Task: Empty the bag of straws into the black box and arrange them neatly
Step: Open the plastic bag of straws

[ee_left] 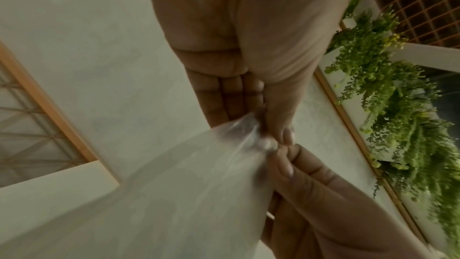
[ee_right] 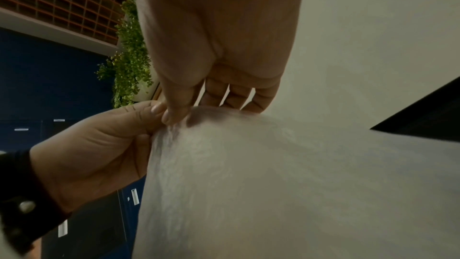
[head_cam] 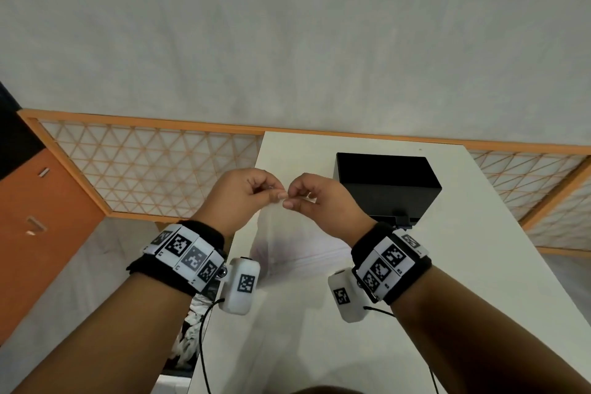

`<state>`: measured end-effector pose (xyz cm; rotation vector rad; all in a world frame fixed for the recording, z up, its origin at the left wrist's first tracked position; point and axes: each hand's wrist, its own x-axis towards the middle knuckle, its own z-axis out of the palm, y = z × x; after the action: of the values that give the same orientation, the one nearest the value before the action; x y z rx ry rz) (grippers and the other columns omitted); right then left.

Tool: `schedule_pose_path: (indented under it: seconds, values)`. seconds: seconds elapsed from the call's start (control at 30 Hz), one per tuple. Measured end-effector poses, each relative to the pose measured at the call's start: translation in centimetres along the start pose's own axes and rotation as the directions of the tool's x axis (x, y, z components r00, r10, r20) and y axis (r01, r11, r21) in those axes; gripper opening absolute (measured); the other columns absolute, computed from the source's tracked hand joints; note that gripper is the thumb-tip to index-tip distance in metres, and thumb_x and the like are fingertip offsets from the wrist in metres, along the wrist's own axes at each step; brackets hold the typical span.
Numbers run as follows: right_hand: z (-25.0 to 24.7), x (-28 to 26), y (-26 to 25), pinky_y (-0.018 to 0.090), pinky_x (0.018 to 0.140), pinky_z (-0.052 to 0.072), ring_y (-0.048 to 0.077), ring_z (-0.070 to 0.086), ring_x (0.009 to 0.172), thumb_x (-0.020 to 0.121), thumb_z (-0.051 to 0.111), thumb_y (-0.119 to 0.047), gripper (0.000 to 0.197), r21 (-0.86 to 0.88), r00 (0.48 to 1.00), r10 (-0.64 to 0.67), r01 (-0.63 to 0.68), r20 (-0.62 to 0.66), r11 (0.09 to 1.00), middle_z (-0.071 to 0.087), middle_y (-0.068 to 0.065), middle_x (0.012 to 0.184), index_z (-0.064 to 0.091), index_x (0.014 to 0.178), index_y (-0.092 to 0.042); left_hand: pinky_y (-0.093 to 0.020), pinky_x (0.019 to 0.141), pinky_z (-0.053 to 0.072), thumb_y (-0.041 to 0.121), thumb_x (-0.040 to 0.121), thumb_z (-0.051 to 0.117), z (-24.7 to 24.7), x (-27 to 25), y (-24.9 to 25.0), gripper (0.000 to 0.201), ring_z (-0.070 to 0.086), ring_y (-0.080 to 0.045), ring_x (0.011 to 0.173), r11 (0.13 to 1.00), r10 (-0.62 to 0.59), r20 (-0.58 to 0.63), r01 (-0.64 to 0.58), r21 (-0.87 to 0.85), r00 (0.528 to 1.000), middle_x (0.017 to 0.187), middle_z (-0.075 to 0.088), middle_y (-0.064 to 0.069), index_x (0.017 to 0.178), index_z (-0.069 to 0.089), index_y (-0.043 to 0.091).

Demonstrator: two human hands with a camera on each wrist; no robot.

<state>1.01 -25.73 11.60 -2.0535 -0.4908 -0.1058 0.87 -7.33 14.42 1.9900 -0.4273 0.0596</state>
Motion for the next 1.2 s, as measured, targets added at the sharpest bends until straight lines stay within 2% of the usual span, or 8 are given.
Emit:
schedule_pose_path:
  seconds: [0.17, 0.33, 0.5, 0.63, 0.77, 0.83, 1.0, 1.2]
  values:
    - [0.3, 0.0, -0.6, 0.012, 0.065, 0.038, 0.001, 0.045, 0.065, 0.076, 0.079, -0.015, 0.024, 0.081, 0.999, 0.027, -0.03, 0.036, 0.996, 0.053, -0.014, 0.07, 0.057, 0.076, -0.026, -0.026, 0.069, 0.05, 0.013, 0.075, 0.075, -0.3, -0.3, 0.1, 0.005, 0.064, -0.017, 0.073, 1.0, 0.013, 0.008, -0.013, 0.018, 1.0, 0.074, 0.071, -0.001, 0.079, 0.074, 0.016]
    - [0.7, 0.1, -0.5, 0.01, 0.058, 0.035, -0.001, 0.045, 0.061, 0.076, 0.078, -0.014, 0.021, -0.042, 1.0, -0.007, 0.007, 0.005, 0.999, 0.049, -0.012, 0.066, 0.058, 0.073, -0.021, -0.015, 0.064, 0.047, 0.01, 0.072, 0.077, -0.3, -0.5, 0.2, 0.011, 0.061, -0.007, 0.067, 0.998, 0.028, 0.001, -0.028, 0.058, 1.0, 0.074, 0.07, -0.003, 0.077, 0.072, 0.018]
    - [0.8, -0.1, -0.6, 0.009, 0.063, 0.035, -0.004, 0.049, 0.069, 0.079, 0.075, -0.015, 0.01, -0.107, 0.997, -0.081, 0.078, -0.017, 0.991, 0.048, -0.014, 0.069, 0.075, 0.089, -0.01, -0.036, 0.072, 0.055, 0.011, 0.067, 0.081, -1.3, -0.3, -0.1, 0.017, 0.066, -0.018, 0.072, 0.993, -0.025, 0.096, 0.014, 0.113, 0.995, 0.073, 0.07, -0.003, 0.078, 0.071, 0.018]
    - [0.3, -0.1, -1.5, 0.026, 0.069, 0.044, 0.015, 0.058, 0.076, 0.082, 0.073, -0.019, 0.013, -0.172, 0.993, -0.014, 0.034, 0.113, 0.985, 0.064, 0.005, 0.08, 0.076, 0.089, -0.008, -0.039, 0.073, 0.055, 0.01, 0.067, 0.081, -1.9, -0.1, 0.0, 0.01, 0.066, -0.016, 0.072, 0.979, -0.018, 0.089, 0.0, 0.203, 0.996, 0.071, 0.071, 0.002, 0.07, 0.073, 0.016]
    - [-2.1, 0.2, -0.2, 0.022, 0.078, 0.043, 0.017, 0.062, 0.091, 0.089, 0.065, -0.03, 0.021, -0.429, 0.975, 0.029, 0.069, 0.219, 0.9, 0.069, 0.004, 0.096, 0.075, 0.096, -0.013, -0.016, 0.07, 0.052, 0.003, 0.068, 0.079, -2.8, -0.3, -0.5, 0.016, 0.065, -0.001, 0.072, 0.978, -0.007, 0.035, 0.0, 0.209, 0.999, 0.073, 0.07, 0.013, 0.068, 0.073, 0.018]
    - [-3.7, -0.2, 1.0, 0.028, 0.085, 0.045, 0.017, 0.061, 0.096, 0.091, 0.062, -0.032, 0.024, -0.496, 0.97, 0.054, 0.074, 0.238, 0.865, 0.069, 0.002, 0.099, 0.075, 0.098, -0.013, -0.011, 0.067, 0.05, 0.003, 0.069, 0.078, -3.6, -0.6, -1.1, 0.016, 0.065, 0.001, 0.072, 0.983, -0.025, -0.001, 0.025, 0.183, 1.0, 0.077, 0.07, 0.016, 0.069, 0.072, 0.018]
    - [-7.2, -1.7, 4.0, 0.038, 0.08, 0.046, 0.006, 0.051, 0.081, 0.089, 0.06, -0.043, 0.026, -0.614, 0.986, 0.042, 0.068, 0.163, 0.786, 0.056, -0.019, 0.078, 0.073, 0.082, -0.021, -0.012, 0.067, 0.051, 0.006, 0.068, 0.079, -4.7, -1.0, -2.6, 0.018, 0.065, 0.001, 0.07, 0.981, -0.062, -0.04, 0.068, 0.18, 0.997, 0.076, 0.07, 0.018, 0.068, 0.073, 0.022]
    - [-11.1, -3.4, 6.6, 0.039, 0.093, 0.037, 0.014, 0.051, 0.093, 0.088, 0.057, -0.048, 0.031, -0.763, 0.98, 0.194, -0.089, 0.048, 0.64, 0.067, -0.011, 0.086, 0.073, 0.082, -0.022, -0.015, 0.067, 0.053, 0.008, 0.069, 0.079, -5.2, -0.8, -3.9, 0.019, 0.066, -0.002, 0.072, 0.98, -0.11, -0.067, 0.119, 0.156, 0.992, 0.077, 0.071, 0.016, 0.066, 0.073, 0.025]
